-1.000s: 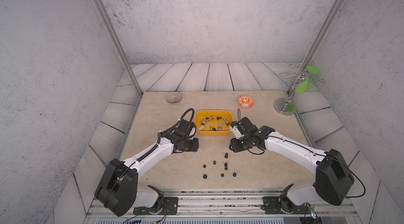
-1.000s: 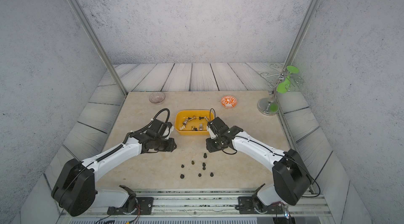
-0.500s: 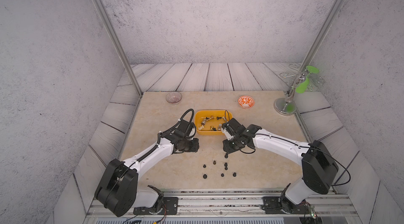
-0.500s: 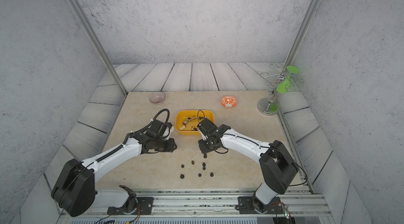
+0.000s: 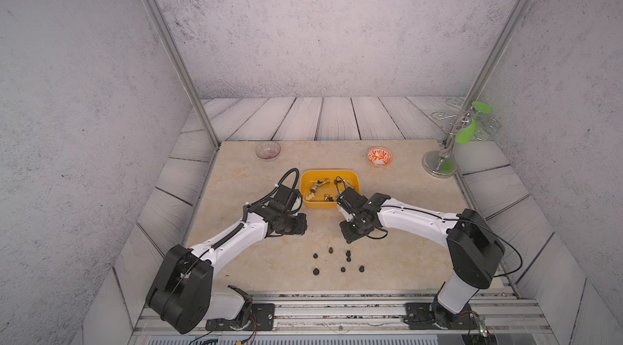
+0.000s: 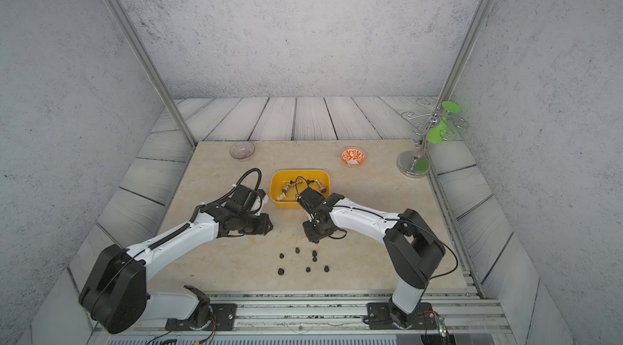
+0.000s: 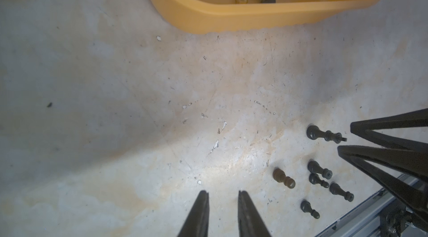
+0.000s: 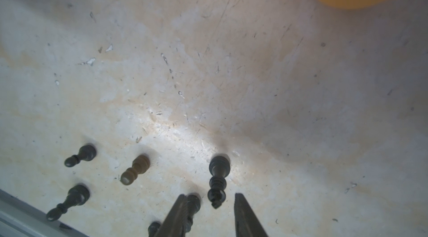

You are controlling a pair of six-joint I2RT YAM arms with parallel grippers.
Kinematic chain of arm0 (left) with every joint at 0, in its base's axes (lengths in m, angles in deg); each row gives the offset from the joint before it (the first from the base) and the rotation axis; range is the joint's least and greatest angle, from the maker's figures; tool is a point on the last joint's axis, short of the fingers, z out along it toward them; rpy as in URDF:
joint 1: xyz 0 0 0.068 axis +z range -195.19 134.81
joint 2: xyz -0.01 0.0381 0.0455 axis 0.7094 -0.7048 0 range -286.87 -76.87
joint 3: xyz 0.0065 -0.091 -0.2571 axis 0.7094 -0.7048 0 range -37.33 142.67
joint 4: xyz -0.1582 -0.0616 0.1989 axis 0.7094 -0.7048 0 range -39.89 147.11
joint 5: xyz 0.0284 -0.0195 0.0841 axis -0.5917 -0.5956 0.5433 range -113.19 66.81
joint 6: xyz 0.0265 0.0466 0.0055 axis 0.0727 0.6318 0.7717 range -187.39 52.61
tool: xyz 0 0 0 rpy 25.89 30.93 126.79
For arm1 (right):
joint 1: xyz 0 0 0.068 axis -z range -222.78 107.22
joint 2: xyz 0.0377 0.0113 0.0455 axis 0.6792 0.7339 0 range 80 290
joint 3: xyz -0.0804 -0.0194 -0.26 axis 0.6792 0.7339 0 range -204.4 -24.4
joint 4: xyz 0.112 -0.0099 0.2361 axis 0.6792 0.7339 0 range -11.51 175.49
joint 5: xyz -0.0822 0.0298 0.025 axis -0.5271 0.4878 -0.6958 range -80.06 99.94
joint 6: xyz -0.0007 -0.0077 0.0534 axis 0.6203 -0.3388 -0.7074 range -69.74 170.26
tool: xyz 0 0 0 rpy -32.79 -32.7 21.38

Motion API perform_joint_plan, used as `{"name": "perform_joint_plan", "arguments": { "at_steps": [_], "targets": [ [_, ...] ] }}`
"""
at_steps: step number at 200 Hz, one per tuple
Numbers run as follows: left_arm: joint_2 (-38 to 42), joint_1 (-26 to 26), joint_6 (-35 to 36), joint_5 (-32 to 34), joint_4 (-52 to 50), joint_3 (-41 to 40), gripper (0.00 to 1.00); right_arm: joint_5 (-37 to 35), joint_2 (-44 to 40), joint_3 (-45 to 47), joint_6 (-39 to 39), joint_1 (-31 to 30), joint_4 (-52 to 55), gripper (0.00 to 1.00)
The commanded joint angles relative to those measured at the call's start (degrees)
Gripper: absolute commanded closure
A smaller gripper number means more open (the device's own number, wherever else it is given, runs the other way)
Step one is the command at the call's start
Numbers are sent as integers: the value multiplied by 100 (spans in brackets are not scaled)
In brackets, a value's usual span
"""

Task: Put the chess pieces into the storage box
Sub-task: Pick up the chess piece at the center of the board.

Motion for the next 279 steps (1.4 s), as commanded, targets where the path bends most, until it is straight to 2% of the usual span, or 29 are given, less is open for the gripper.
{"name": "perform_joint_plan", "arguments": {
  "at_steps": [1,54,141,194,240,279],
  "targets": [
    [123,-17,-46,-5,60,-66,74,-167,242,-120,48,-46,124,64],
    [149,-44,-71,4,57,-71,74,-205,419,-144,65,-55,75,65],
    [96,-97,-72,13,51,16,74,-215,566,-202,101,-55,78,74],
    [70,-114,-72,13,46,44,74,-224,576,-115,101,-53,97,76],
    [70,-123,-55,30,31,61,74,-194,595,-103,109,-55,106,84],
    [101,-127,-72,57,35,26,74,-206,479,-231,157,-55,223,86]
  ]
}}
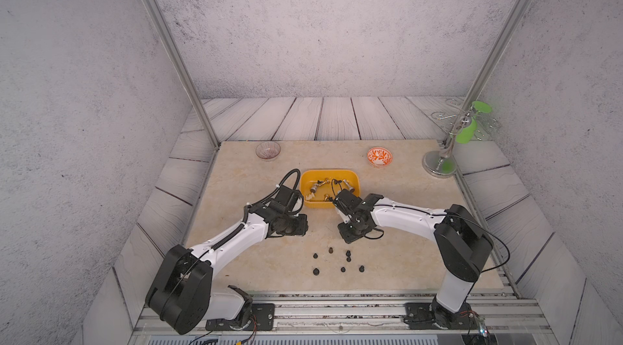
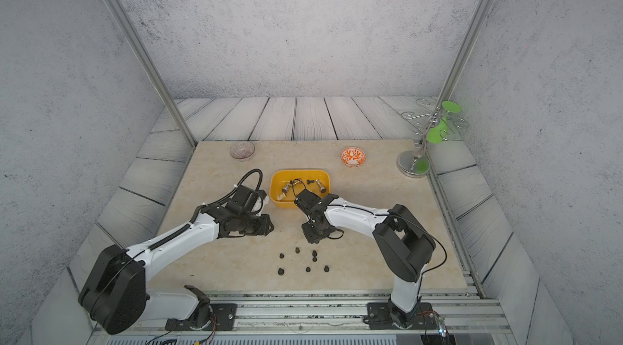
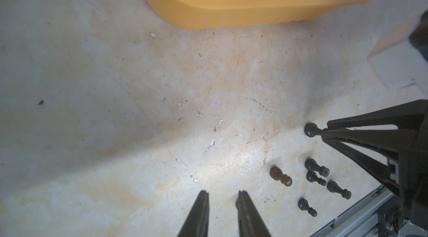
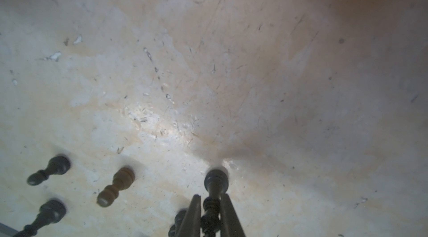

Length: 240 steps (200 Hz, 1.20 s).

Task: Put the chess pieces into the storage box
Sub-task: Pick up the chess piece at the center of the board, then place the chess piece in the storage box.

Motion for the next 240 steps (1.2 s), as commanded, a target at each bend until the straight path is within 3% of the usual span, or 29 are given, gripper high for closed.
{"name": "perform_joint_plan", "arguments": {
  "at_steps": [1,63,113,172,240],
  "targets": [
    [79,-27,-15,53,35,35,74,-108,91,-126,59,-35,228,86],
    [215,-28,-42,106,19,-61,74,-114,-146,-872,423,193,584,87],
    [287,-29,-62,105,29,-132,74,453,-92,-1619,662,853,526,87],
    [375,-38,-125,97,88,-193,74,884,614,-2854,959,1482,600,87],
    [467,-87,-202,88,87,-290,74,1163,1952,-4483,1081,1592,874,86]
  ]
}}
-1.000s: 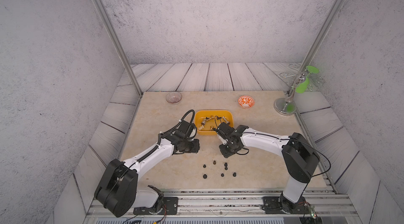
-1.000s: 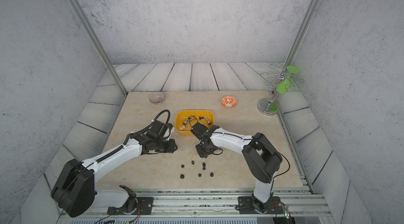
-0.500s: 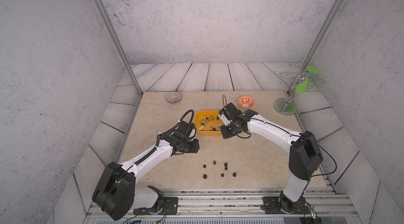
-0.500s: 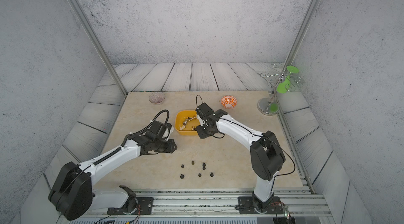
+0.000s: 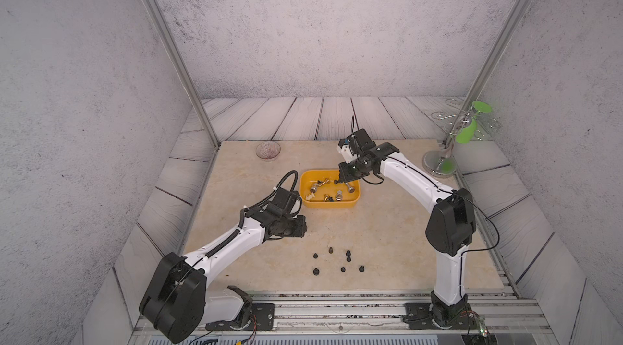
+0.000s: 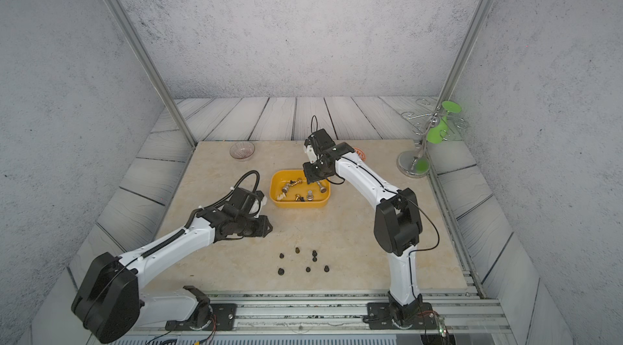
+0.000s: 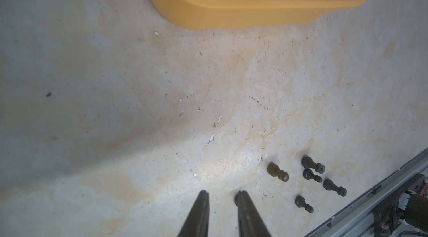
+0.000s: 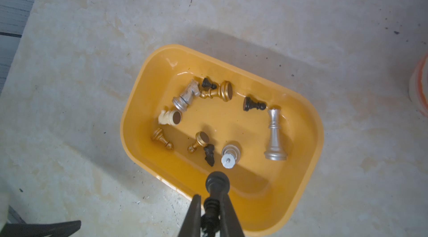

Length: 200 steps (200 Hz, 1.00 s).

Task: Put the chess pieces into the storage box
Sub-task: Place the chess piece in the storage box.

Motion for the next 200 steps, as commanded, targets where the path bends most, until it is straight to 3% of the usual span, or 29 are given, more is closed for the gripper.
{"name": "perform_joint_plan", "arguments": {
  "at_steps": [1,104,162,200],
  "targets": [
    [146,-54,-63,53,46,-74,74,231,558,-477,96,7,261,87],
    [320,-126,-65,88,-74,-72,74,359,1767,-1440,-58,8,309,86],
    [470,-135,-73,158,-195,-82,74,433,2117,-1887,-123,13,464,72],
    [500,-143,-82,176,-204,-118,74,415,1974,-1918,-98,6,498,69]
  ]
}}
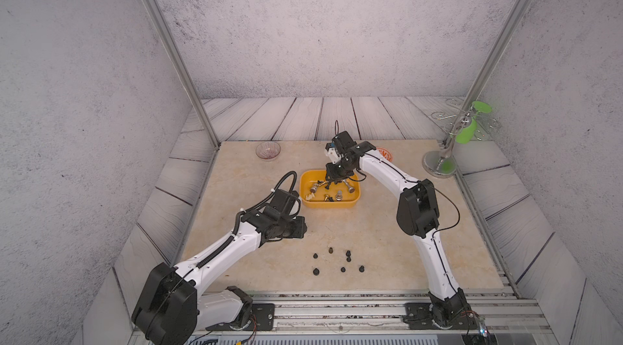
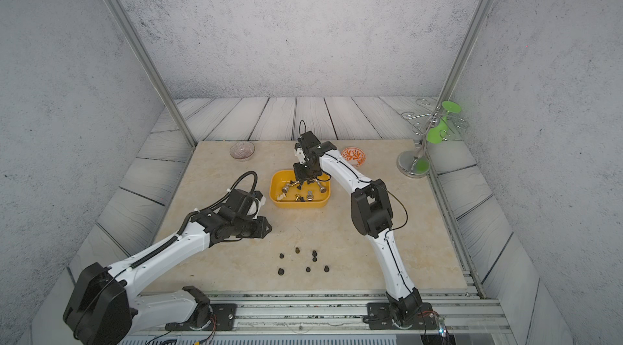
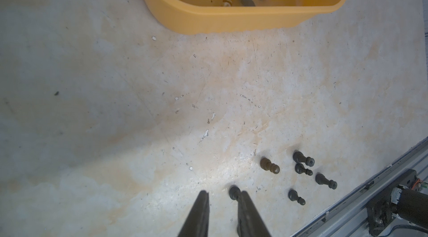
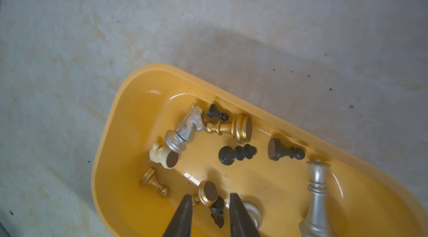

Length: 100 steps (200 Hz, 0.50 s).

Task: Put the chess pieces into the storage box
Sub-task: Place the chess piece in the storage box.

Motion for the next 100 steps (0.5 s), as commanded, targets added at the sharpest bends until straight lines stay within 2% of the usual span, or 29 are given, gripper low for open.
{"name": "perform_joint_plan", "arguments": {
  "at_steps": [1,100],
  "targets": [
    [100,-45,-49,84,-108,-79,74,20,111,-116,-17,6,145,69],
    [127,-78,-111,119,-54,-169,74,37,-408,186,16,10,83,69]
  ]
}}
